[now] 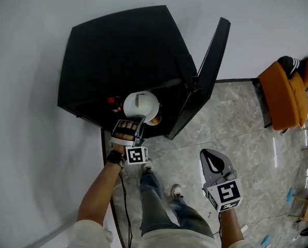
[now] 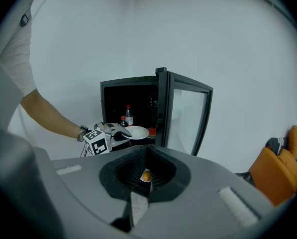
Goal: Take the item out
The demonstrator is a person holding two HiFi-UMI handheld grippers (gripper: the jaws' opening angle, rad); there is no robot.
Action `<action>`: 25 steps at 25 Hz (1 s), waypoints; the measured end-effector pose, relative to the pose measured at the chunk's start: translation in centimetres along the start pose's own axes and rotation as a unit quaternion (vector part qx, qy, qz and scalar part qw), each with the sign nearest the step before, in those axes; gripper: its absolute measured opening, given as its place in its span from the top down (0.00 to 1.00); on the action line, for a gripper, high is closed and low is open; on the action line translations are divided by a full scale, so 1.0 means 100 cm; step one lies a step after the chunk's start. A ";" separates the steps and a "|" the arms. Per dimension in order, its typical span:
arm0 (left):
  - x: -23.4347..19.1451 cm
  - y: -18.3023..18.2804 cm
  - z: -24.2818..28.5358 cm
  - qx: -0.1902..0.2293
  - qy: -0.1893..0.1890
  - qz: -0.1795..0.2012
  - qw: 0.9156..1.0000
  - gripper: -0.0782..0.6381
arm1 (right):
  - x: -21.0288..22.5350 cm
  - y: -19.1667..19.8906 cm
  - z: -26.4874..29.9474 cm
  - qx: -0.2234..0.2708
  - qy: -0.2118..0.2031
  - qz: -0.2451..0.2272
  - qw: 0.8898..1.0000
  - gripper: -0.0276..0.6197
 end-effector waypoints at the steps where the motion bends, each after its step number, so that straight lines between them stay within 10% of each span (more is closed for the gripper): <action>1: -0.005 -0.003 -0.006 -0.001 0.001 -0.002 1.000 0.87 | 0.001 -0.005 -0.003 0.004 -0.001 -0.002 1.000 0.95; 25: -0.116 -0.086 -0.200 -0.021 -0.021 -0.034 0.999 0.87 | 0.016 -0.112 -0.069 0.097 -0.039 -0.050 0.993 0.95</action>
Point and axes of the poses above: the fingertips, and each gripper's own axes: z forward along the fingers, x to its right, y out of its underside, the point moved 10 cm from there along -z, backward along the fingers, and after that the axes turned 2 degrees about x, right-handed, at the moved point
